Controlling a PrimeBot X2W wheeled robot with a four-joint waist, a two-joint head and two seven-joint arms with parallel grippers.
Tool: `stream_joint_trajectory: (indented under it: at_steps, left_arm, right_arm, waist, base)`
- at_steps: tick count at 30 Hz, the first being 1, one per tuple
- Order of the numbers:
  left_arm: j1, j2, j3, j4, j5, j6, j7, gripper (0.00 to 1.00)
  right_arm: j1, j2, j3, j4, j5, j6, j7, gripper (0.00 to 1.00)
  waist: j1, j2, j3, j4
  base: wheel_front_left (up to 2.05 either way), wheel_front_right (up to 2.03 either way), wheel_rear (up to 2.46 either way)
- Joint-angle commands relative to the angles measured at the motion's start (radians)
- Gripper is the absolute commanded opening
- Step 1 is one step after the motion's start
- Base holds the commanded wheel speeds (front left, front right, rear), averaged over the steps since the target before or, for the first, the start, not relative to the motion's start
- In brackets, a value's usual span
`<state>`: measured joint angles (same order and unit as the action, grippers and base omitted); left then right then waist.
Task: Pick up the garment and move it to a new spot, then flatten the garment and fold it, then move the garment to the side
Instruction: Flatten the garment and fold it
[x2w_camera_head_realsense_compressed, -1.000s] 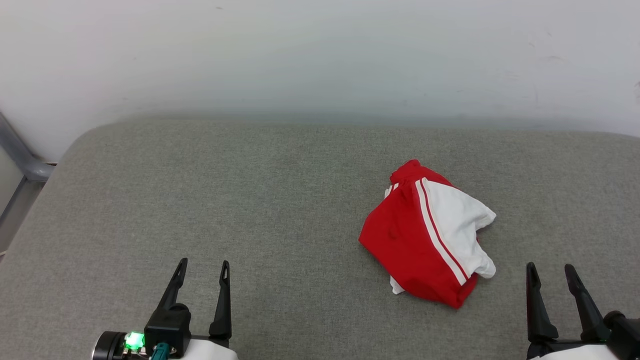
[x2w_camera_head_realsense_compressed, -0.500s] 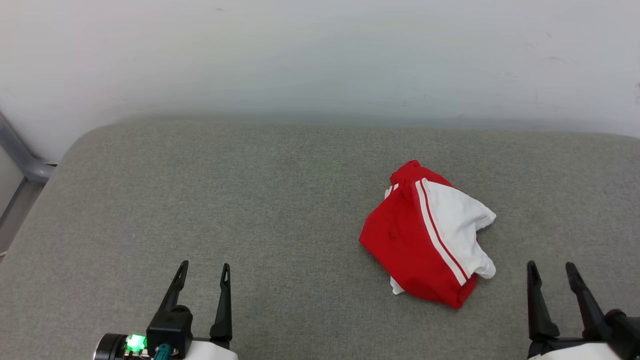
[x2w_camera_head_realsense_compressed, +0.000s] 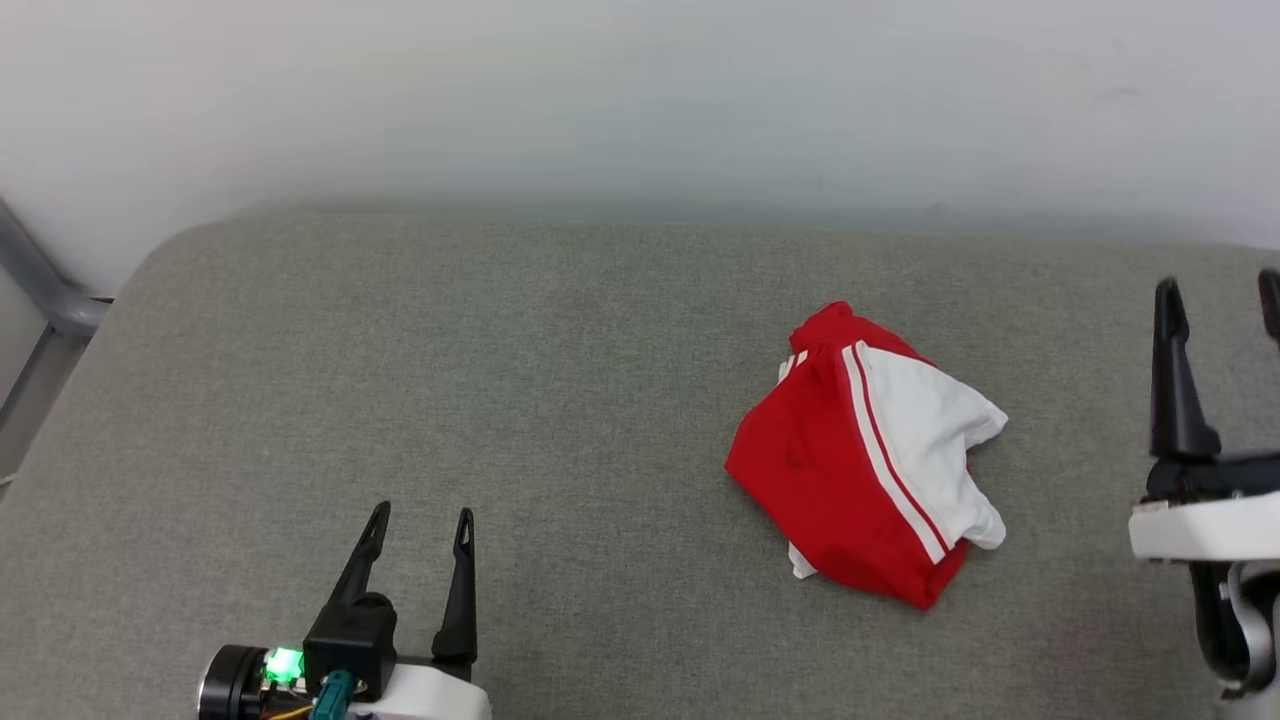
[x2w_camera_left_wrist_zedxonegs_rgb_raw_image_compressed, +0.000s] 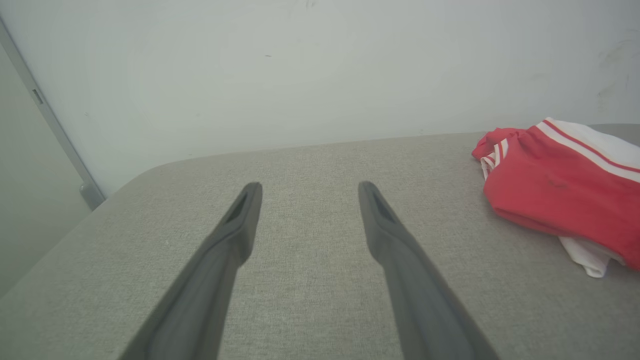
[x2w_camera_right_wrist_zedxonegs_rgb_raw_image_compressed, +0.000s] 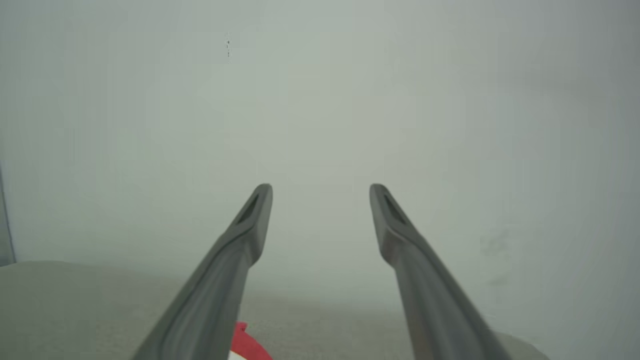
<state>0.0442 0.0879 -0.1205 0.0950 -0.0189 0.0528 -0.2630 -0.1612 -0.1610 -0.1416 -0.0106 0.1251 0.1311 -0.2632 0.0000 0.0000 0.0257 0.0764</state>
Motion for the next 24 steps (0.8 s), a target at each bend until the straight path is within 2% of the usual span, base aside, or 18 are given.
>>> stream_joint_trajectory:
  at_steps: [1, 3, 9, 13, 19, 24]
  left_arm:
    - [-0.016, -0.001, -0.002, -0.004, 0.007, -0.003, -0.003, 1.00]
    - [-0.019, -0.002, -0.003, -0.003, 0.007, -0.003, -0.003, 1.00]
    - [-0.032, -0.011, -0.009, -0.001, 0.004, -0.001, -0.003, 1.00]
    - [-0.037, -0.014, -0.011, -0.001, 0.001, 0.003, -0.003, 1.00]
    - [-0.048, -0.018, -0.011, 0.000, 0.001, 0.004, -0.003, 1.00]
    - [-0.060, -0.020, -0.016, -0.003, 0.002, 0.003, -0.003, 1.00]
  right_arm:
    - [-0.056, -0.036, 0.024, 0.002, 0.015, -0.001, -0.002, 1.00]
    - [-0.078, -0.059, 0.046, 0.014, 0.023, -0.001, -0.002, 1.00]
    - [-0.210, -0.238, 0.262, 0.118, 0.074, -0.001, 0.034, 1.00]
    - [-0.270, -0.354, 0.438, 0.120, 0.143, -0.001, 0.178, 1.00]
    - [-0.316, -0.495, 0.680, 0.048, 0.289, -0.001, 0.480, 1.00]
    - [-0.340, -0.574, 0.790, -0.003, 0.405, -0.001, 0.701, 1.00]
  waist:
    - [0.0000, 0.0000, 0.015, 0.007]
    - [0.0000, 0.0000, 0.020, 0.010]
    - [0.0000, 0.0000, 0.042, 0.027]
    - [0.0000, 0.0000, 0.055, 0.032]
    - [0.0000, 0.0000, 0.072, 0.035]
    - [0.0000, 0.0000, 0.099, 0.040]
  base:
    - [0.00, 0.00, 0.00]
    - [0.00, 0.00, 0.00]
    - [0.00, 0.00, 0.00]
    - [0.00, 0.00, 0.00]
    - [0.00, 0.00, 0.00]
    - [0.00, 0.00, 0.00]
